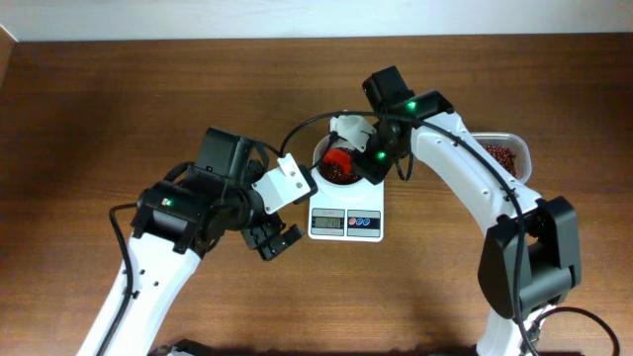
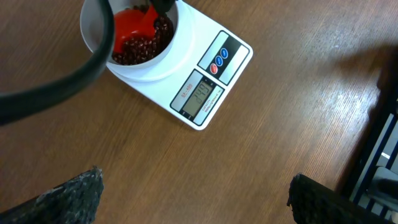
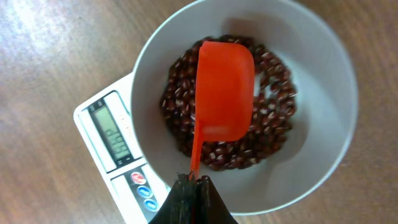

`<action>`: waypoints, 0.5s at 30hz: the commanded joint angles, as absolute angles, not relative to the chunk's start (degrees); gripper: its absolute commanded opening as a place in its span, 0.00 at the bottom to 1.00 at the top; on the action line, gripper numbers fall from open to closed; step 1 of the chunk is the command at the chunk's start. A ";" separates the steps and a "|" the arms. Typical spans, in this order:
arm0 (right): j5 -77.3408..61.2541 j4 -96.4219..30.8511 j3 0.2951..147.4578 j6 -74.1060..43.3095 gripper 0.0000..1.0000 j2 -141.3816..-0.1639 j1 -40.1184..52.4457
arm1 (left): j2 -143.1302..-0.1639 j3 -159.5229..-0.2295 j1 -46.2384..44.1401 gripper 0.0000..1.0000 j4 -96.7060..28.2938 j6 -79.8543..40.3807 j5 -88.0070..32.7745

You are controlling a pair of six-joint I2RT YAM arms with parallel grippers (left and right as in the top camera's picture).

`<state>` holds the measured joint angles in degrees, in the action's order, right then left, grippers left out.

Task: Scoop and weigh 50g on scale

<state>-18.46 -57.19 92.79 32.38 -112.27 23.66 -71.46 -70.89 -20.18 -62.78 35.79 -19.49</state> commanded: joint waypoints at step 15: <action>-34.22 -60.16 93.34 31.97 0.04 -112.88 15.68 | -70.59 -71.37 -20.08 0.99 -62.67 35.62 -20.12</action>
